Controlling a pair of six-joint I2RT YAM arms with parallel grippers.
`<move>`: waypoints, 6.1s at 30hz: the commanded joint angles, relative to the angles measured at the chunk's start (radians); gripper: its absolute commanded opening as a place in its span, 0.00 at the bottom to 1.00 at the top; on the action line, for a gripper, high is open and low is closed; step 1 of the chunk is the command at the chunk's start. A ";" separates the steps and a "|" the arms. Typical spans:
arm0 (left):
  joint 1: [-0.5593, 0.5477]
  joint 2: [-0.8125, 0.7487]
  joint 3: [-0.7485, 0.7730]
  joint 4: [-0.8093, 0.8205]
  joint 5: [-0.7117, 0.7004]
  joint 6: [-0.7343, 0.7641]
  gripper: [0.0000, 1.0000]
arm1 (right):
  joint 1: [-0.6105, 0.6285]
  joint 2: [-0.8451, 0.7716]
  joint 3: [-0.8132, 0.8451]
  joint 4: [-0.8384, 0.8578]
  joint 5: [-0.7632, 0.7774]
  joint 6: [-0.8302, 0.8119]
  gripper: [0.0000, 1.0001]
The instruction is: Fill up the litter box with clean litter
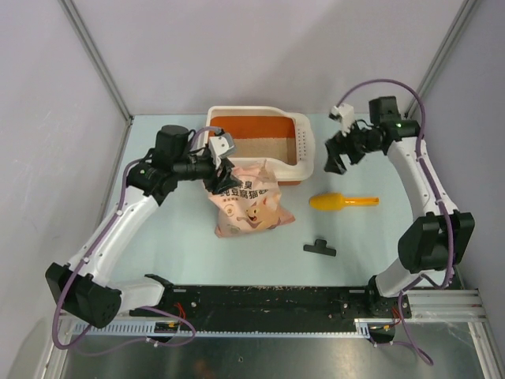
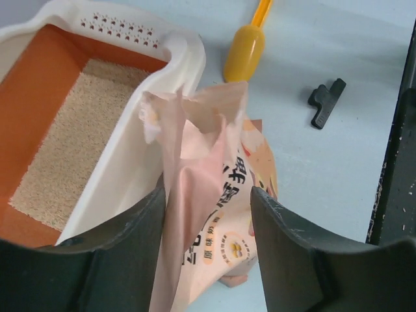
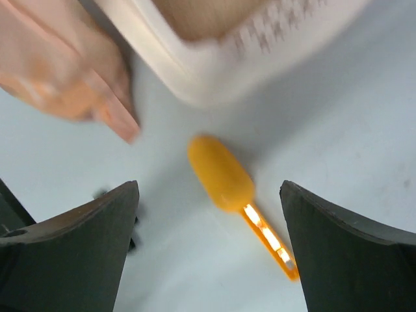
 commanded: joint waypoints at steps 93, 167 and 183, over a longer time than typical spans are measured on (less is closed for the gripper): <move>-0.357 0.212 -0.118 0.814 -0.305 1.211 0.34 | -0.049 -0.066 -0.279 0.199 -0.801 0.507 0.00; -0.203 0.399 0.466 0.245 -0.354 0.104 0.00 | 0.069 -0.034 -0.032 0.797 -0.508 0.939 0.34; -0.199 0.409 0.457 0.248 -0.370 0.194 0.00 | 0.072 -0.025 -0.057 0.845 -0.606 0.968 0.37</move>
